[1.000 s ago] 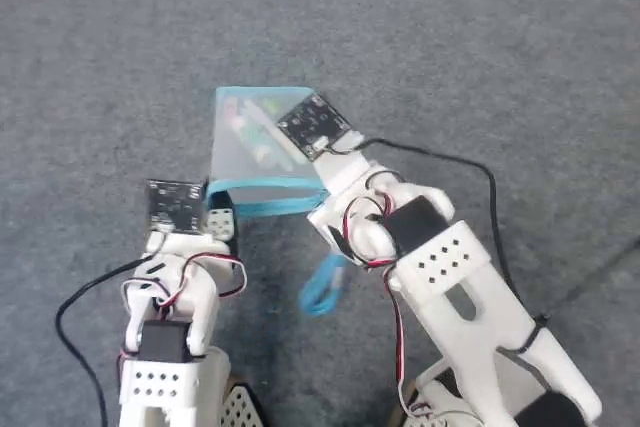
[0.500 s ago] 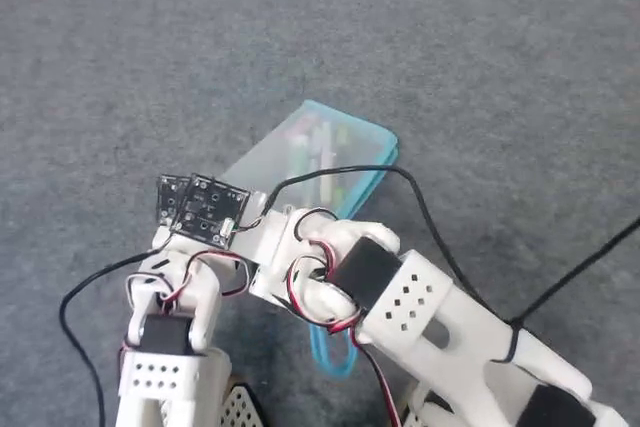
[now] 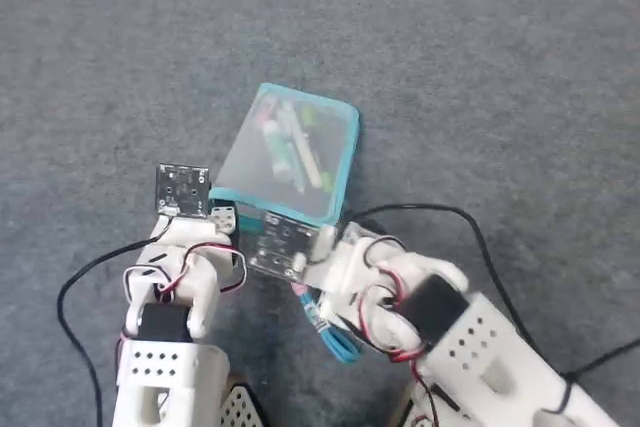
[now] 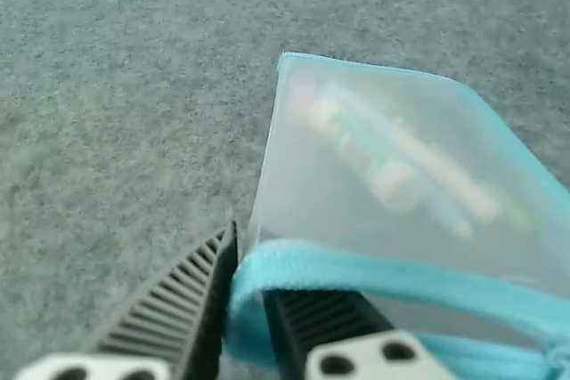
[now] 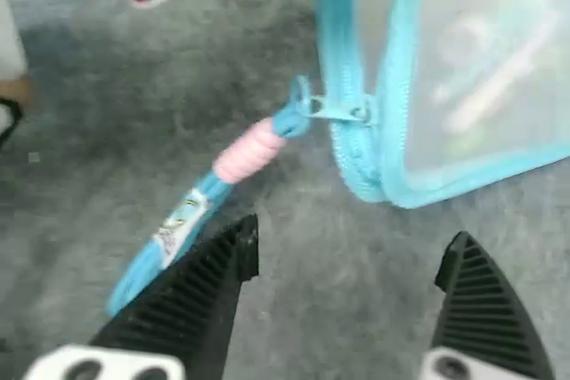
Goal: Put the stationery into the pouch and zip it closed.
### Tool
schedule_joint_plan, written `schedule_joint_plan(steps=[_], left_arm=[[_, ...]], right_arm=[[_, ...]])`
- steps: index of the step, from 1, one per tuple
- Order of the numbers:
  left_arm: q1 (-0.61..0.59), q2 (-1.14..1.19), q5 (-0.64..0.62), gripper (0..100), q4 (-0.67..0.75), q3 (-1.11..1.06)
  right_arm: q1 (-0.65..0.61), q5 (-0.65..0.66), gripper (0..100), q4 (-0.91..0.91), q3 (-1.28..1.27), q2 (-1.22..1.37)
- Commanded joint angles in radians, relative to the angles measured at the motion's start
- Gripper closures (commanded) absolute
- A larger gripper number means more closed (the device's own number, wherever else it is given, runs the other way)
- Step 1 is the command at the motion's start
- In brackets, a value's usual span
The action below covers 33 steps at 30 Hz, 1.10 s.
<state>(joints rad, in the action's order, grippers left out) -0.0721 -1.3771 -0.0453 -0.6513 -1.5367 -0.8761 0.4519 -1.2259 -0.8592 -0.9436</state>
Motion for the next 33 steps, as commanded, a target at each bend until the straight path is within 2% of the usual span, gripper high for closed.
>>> schedule_joint_plan(steps=[1,6,16,19,24,33], left_arm=[[-0.006,0.003,0.011,99,-0.069,0.117],[-0.006,0.003,0.012,99,-0.081,0.127],[0.029,0.003,0.012,99,-0.086,0.128],[0.031,0.006,0.014,99,-0.081,0.128],[0.029,0.008,0.014,99,-0.080,0.128],[0.029,0.003,0.014,99,-0.087,0.128]], right_arm=[[0.071,0.115,68.6,0.159,-0.135,-0.099],[0.131,0.138,68.5,0.325,-0.186,-0.058],[0.130,0.186,68.7,0.552,-0.184,0.189],[0.128,0.213,68.8,0.542,-0.186,0.219],[0.114,0.278,68.8,0.412,-0.192,0.143],[0.071,0.262,68.8,0.490,-0.216,0.082]])
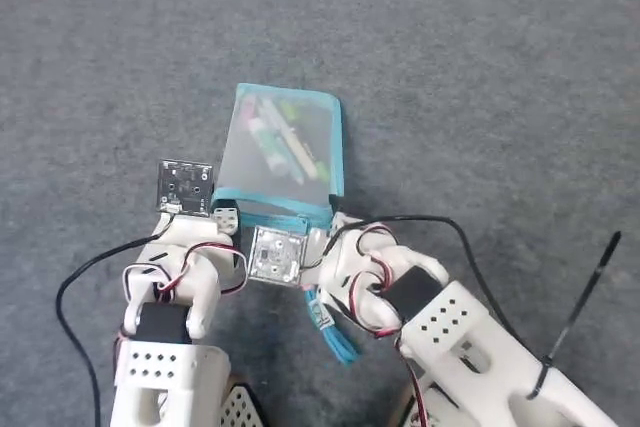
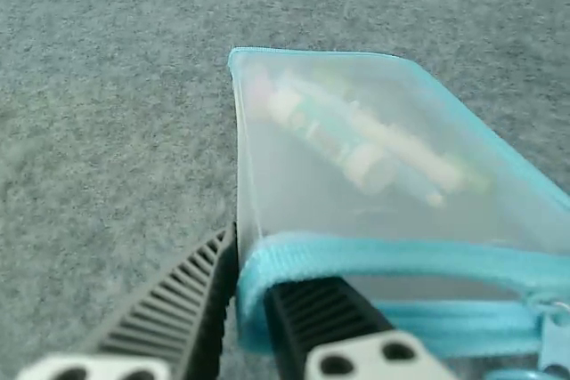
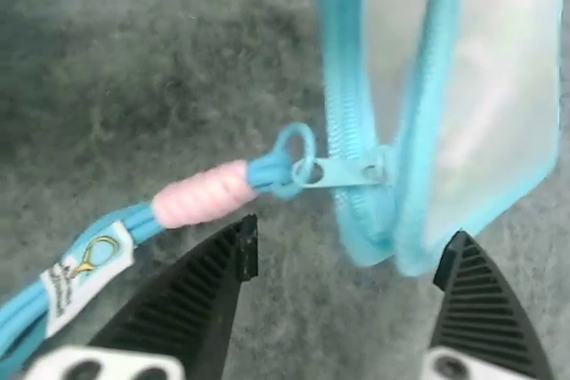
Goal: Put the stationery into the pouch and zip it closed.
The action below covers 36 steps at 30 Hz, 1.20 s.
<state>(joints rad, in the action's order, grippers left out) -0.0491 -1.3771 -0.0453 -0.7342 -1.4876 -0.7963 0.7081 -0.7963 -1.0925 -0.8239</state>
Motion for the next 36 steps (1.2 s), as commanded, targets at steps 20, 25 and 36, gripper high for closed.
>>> schedule_joint_plan(steps=[20,25,36], left_arm=[[0.008,0.003,0.011,99,-0.005,0.073],[0.008,0.000,0.011,92,-0.005,0.084],[0.008,-0.278,0.006,86,-0.255,0.151]], right_arm=[[0.206,-0.130,99.2,0.232,0.281,0.371],[0.291,-0.262,99.3,0.223,0.353,0.410],[0.349,-0.394,99.3,0.163,0.506,0.559]])
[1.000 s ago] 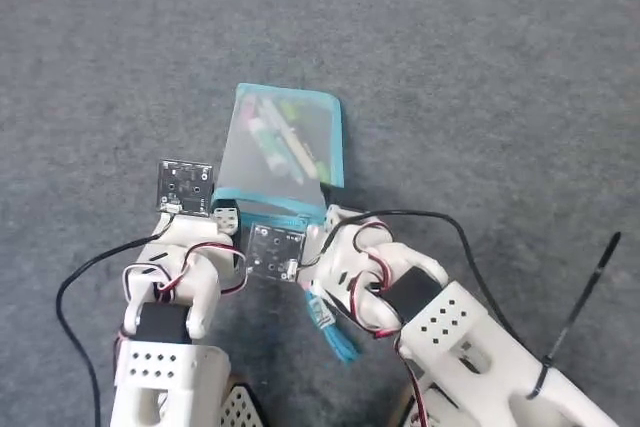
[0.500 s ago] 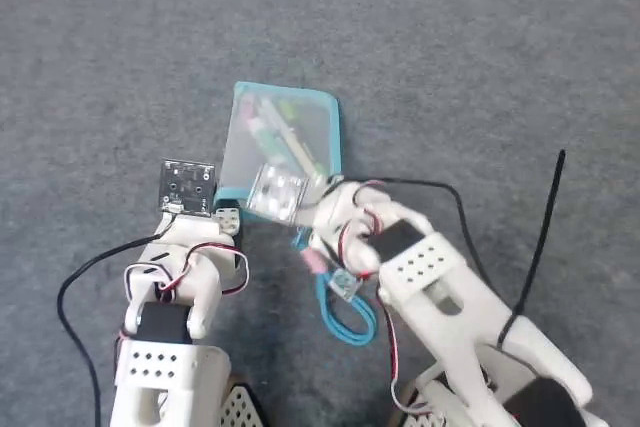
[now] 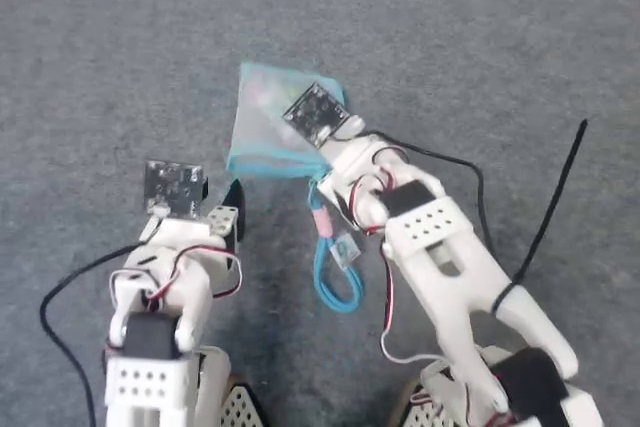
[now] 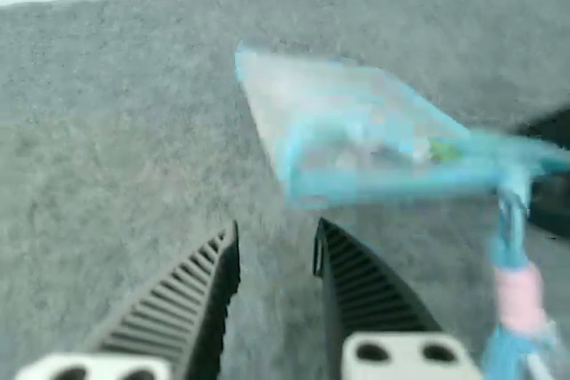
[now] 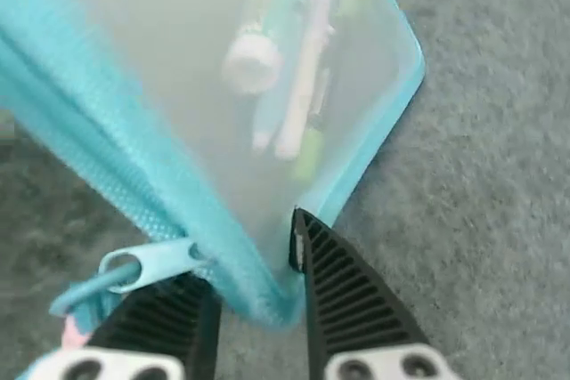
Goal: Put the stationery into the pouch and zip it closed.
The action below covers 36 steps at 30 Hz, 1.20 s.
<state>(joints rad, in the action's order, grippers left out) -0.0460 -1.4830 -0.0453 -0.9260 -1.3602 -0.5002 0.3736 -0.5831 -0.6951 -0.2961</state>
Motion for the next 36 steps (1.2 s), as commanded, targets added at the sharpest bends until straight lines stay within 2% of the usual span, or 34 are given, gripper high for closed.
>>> schedule_joint_plan(steps=[1,7,13,15,19,25,31,36], left_arm=[[0.005,-0.210,0.008,85,-0.060,0.001],[0.011,-0.295,0.005,77,-0.061,-0.071],[0.216,-0.230,-0.002,76,-0.031,-0.099],[0.276,-0.206,-0.043,72,-0.018,-0.097],[0.330,-0.155,-0.089,68,-0.003,-0.097],[0.322,-0.066,-0.092,68,0.054,-0.097],[0.252,0.041,-0.094,73,0.176,-0.097],[0.247,0.094,-0.094,80,0.222,-0.099]], right_arm=[[0.056,-0.072,99.3,-0.082,0.138,0.035],[0.047,-0.114,99.3,-0.220,0.284,0.033],[-0.001,-0.137,99.3,-0.266,0.299,0.019],[-0.027,-0.135,99.3,-0.269,0.275,-0.010],[-0.077,-0.132,99.3,-0.265,0.209,-0.091],[-0.122,-0.132,99.3,-0.298,0.124,-0.229],[-0.122,-0.130,99.3,-0.352,0.037,-0.371],[-0.122,-0.095,99.3,-0.346,-0.014,-0.398]])
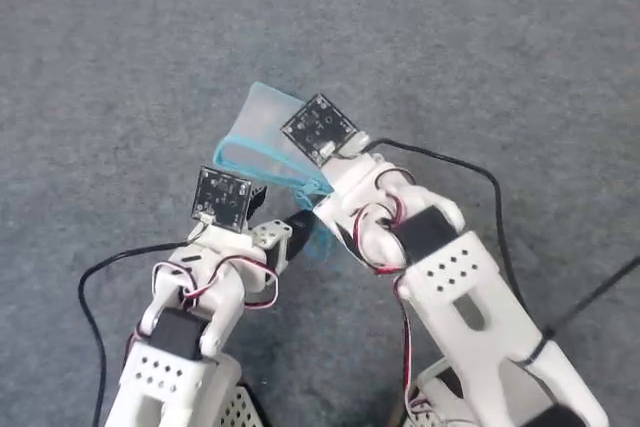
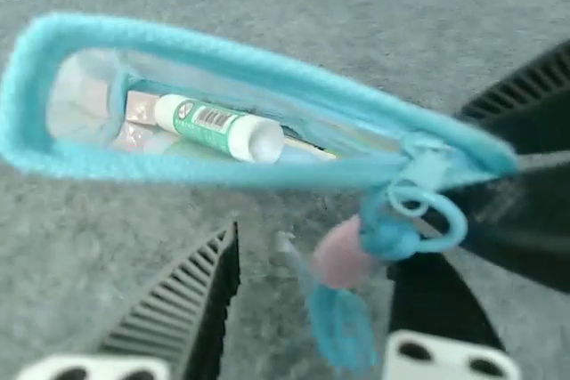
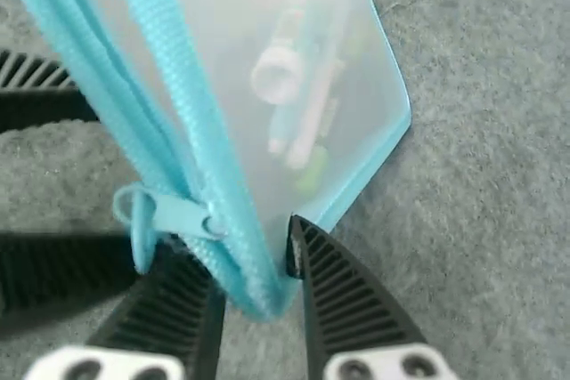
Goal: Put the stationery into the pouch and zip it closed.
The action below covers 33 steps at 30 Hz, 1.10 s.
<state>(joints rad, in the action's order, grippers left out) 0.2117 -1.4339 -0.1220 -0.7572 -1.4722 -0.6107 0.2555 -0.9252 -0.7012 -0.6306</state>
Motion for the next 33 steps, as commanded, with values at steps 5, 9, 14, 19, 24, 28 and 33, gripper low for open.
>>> schedule_joint_plan(steps=[5,9,14,19,24,28,33], left_arm=[[-0.015,0.017,-0.002,92,0.057,0.015],[-0.020,-0.041,0.040,99,0.051,-0.027],[-0.153,-0.169,0.066,99,0.046,-0.076],[-0.210,-0.269,0.048,99,-0.046,-0.077],[-0.244,-0.313,0.051,99,-0.081,-0.079],[-0.313,-0.313,0.052,99,-0.084,-0.079],[-0.319,-0.313,0.052,99,-0.083,-0.079]], right_arm=[[-0.005,0.074,99.3,0.077,-0.089,-0.062],[0.007,0.110,99.3,0.110,-0.143,-0.062],[0.073,0.114,99.3,0.116,-0.155,-0.062],[0.117,0.114,99.3,0.116,-0.158,-0.059],[0.148,0.150,99.3,0.125,-0.155,0.035],[0.260,0.157,99.3,0.177,-0.153,0.120],[0.375,0.190,99.3,0.202,-0.152,0.157]])
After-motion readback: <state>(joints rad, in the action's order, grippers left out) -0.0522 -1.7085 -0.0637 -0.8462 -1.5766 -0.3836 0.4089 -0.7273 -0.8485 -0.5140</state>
